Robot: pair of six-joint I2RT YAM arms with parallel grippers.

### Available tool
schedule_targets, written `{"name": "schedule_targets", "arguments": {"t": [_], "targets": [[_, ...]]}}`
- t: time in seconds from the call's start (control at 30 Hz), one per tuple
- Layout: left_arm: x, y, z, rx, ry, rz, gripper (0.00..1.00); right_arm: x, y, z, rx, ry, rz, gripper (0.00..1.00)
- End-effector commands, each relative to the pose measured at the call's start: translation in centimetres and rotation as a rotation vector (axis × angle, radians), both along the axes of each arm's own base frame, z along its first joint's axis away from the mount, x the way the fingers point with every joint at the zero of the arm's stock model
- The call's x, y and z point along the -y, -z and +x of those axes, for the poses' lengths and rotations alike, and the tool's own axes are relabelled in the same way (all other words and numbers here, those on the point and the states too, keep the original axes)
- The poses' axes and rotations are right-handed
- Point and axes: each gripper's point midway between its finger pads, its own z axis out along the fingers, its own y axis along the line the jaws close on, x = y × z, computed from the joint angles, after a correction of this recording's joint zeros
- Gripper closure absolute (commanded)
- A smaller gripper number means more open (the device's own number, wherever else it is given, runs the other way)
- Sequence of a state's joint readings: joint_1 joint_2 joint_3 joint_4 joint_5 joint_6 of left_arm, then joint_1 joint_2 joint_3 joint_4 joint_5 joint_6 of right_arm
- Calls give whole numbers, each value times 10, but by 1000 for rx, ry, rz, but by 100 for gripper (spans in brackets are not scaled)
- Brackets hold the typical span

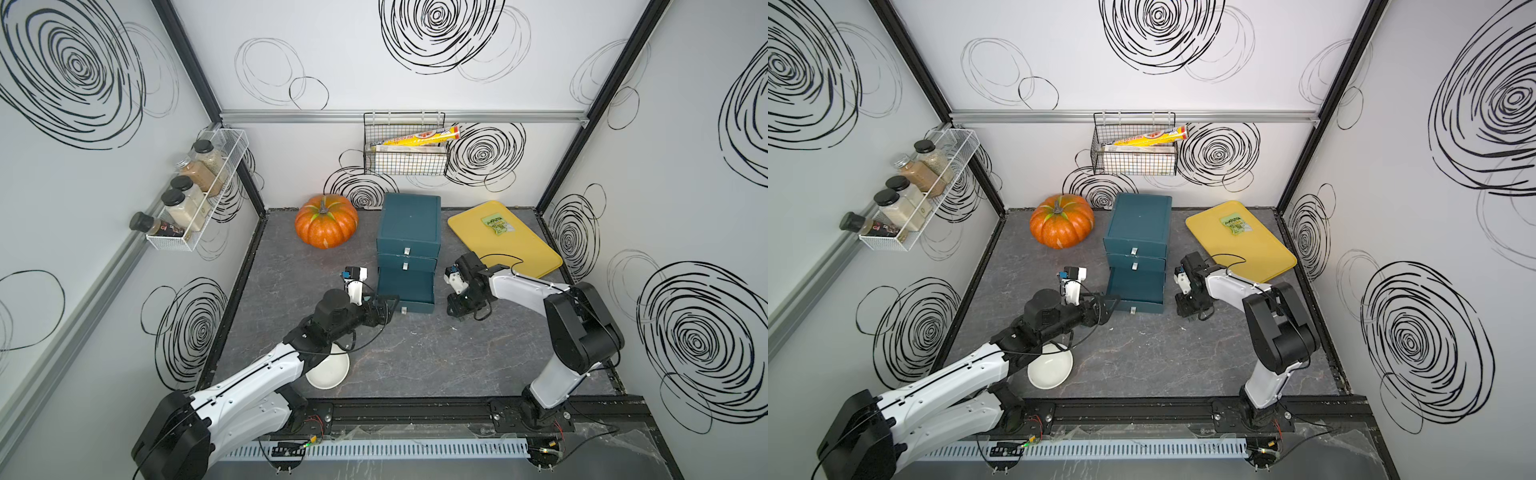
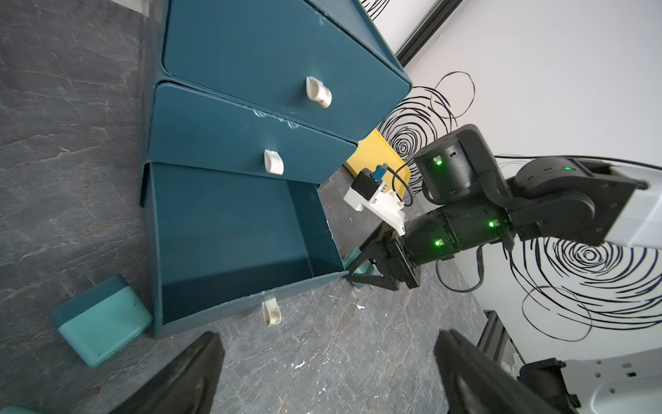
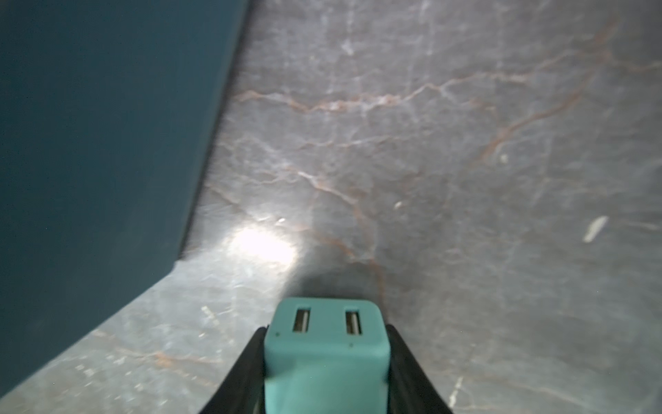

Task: Place the plugs into the drawer by color
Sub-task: Pick up the plug from the center of the board.

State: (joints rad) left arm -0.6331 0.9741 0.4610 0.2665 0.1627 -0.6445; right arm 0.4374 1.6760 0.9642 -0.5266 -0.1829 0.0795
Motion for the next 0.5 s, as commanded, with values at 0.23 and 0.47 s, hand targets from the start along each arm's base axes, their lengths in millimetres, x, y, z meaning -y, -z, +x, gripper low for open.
{"name": "schedule_targets", "arguments": {"t": [0.23,0.47], "targets": [[6,-24,-6,64,53,-88,1,-48,-121,-10,252,-41,451,95],[7,-14,-1,33,41,-60,1,-99,-140,-15,297,-114,504,95]]}}
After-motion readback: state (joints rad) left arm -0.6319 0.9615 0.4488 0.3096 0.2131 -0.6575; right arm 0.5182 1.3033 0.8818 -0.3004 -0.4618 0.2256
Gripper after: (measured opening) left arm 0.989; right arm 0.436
